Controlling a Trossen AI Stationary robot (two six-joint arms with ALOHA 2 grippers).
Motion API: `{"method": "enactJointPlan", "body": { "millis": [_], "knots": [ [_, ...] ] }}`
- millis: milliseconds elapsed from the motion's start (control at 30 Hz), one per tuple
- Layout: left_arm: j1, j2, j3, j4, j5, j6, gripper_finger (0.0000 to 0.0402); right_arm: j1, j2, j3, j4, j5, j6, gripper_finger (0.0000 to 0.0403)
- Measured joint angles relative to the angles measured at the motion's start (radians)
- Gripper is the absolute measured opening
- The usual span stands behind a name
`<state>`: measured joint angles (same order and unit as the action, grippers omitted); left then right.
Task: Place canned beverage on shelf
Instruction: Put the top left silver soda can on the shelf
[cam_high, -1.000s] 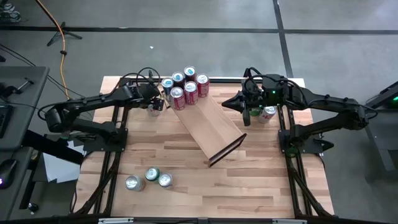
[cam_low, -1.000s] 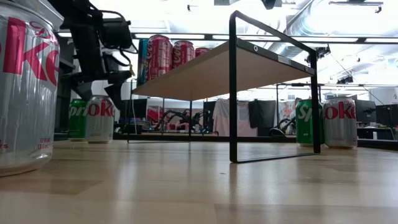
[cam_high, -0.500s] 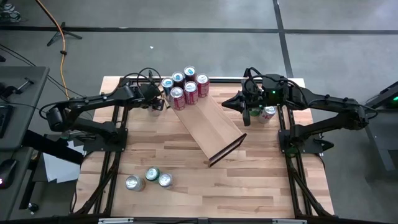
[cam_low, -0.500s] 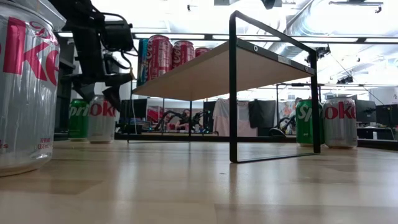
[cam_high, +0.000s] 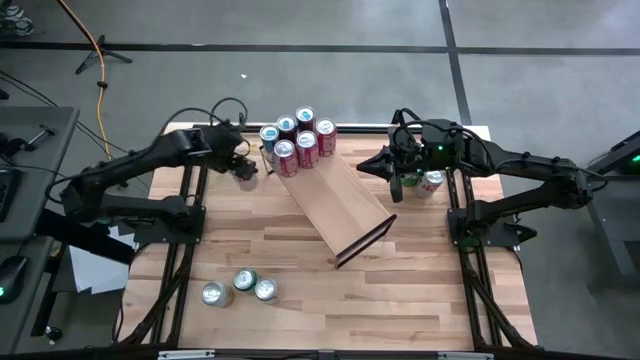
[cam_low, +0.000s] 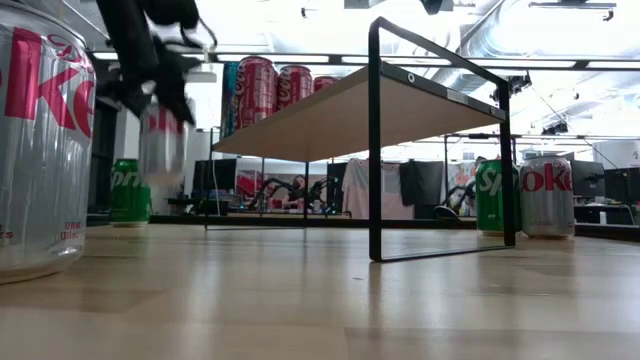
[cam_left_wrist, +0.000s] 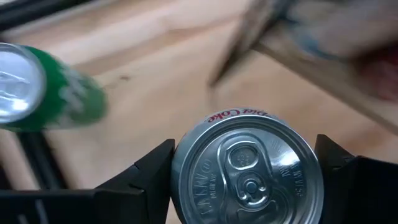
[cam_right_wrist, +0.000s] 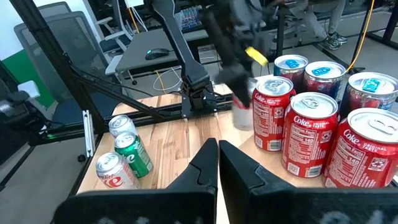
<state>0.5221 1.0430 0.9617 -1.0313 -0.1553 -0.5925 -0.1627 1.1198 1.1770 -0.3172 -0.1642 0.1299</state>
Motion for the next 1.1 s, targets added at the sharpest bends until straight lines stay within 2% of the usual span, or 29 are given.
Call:
{"method": "enactJointPlan", "body": {
  "millis": [133,300,433,600,800,1100],
  "knots": [
    [-0.09,-0.054,0.091,-0.124,0.085,-0.007,0.0194,0.0,0.0,0.0,0.0,0.0,0.0,0.0],
    [-0.26,-0.098,0.183,-0.14,0.181,-0.062,0.0194,0.0,0.0,0.0,0.0,0.0,-0.008,0.0],
    [-0.443,-0.1,0.226,-0.038,0.191,-0.146,0.0194,0.0,0.0,0.0,0.0,0.0,-0.008,0.0],
    [-0.625,-0.05,0.23,0.163,0.099,-0.19,0.0194,0.0,0.0,0.0,0.0,0.001,-0.008,0.0],
    [-0.682,0.051,0.251,0.259,0.044,-0.154,0.0194,0.0,0.0,0.0,0.0,0.003,-0.026,0.0],
    [-0.681,0.182,0.457,0.206,0.037,0.031,0.0194,0.0,0.0,0.0,0.0,0.003,-0.025,0.0]
  ]
}}
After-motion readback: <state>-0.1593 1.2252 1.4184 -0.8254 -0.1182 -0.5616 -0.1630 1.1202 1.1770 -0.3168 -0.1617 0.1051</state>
